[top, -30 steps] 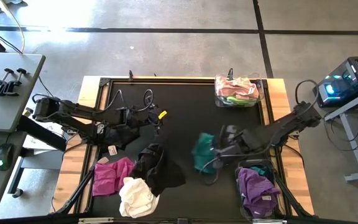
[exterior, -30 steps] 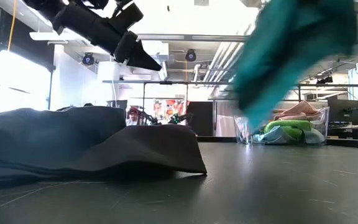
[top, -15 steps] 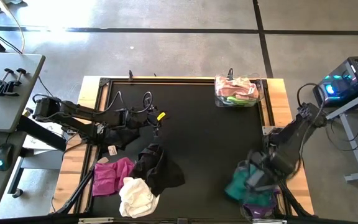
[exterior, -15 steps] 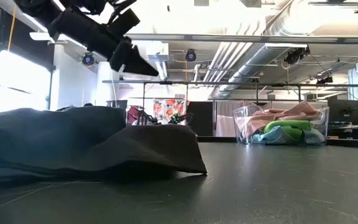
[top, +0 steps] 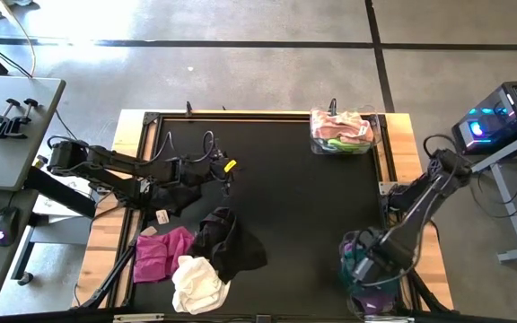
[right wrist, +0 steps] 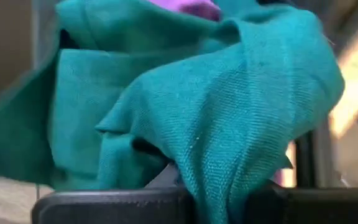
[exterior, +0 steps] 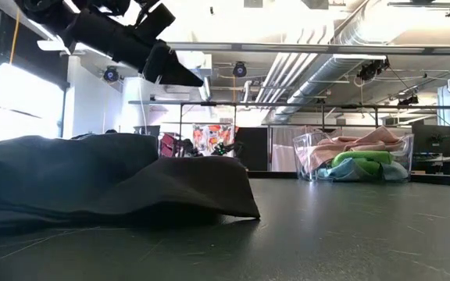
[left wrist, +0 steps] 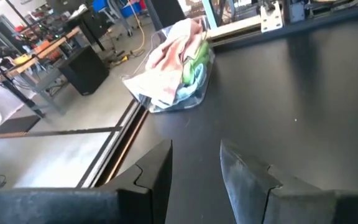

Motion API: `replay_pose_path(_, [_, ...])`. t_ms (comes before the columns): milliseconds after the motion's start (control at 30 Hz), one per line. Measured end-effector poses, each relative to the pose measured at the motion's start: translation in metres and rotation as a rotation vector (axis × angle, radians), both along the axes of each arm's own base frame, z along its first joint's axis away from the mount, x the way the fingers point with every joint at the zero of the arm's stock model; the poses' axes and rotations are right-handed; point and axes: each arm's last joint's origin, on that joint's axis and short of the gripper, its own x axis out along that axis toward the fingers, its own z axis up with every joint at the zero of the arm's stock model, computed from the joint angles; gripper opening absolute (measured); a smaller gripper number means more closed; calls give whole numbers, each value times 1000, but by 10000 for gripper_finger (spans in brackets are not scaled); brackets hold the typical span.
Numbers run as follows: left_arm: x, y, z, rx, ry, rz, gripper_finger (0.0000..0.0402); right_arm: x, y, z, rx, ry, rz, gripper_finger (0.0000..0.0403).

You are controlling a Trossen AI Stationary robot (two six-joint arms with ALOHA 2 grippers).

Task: Sort towels by color in basket
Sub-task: Put the dark green towel into the bottom transparent bin

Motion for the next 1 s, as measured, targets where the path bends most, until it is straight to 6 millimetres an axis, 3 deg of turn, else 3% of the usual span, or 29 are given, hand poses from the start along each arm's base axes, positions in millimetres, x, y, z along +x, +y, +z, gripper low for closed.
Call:
replay_pose_path(300, [0, 0, -1, -10, 4, 2, 124, 7, -10, -64, 108, -118, 66, 9])
replay_pose_path(433, [0, -1, -1, -38, -6, -10, 124, -2, -12, -77, 79, -118, 58, 22])
replay_pose_path(567, [0, -1, -1, -62, -18, -11, 124, -9, -11, -80, 66, -117, 87, 71])
replay_pose_path(667, [0, -1, -1, -64, -18, -11, 124, -9, -11, -71, 72, -121, 103, 117])
replay_pose_path(767, [0, -1, -1, -64, -19, -11, 124, -10, -11, -49, 77, -98, 43, 147])
replay_pose_path(1000, [0, -1, -1, -101, -35, 0, 124, -16, -4, 16, 25, -83, -53, 151])
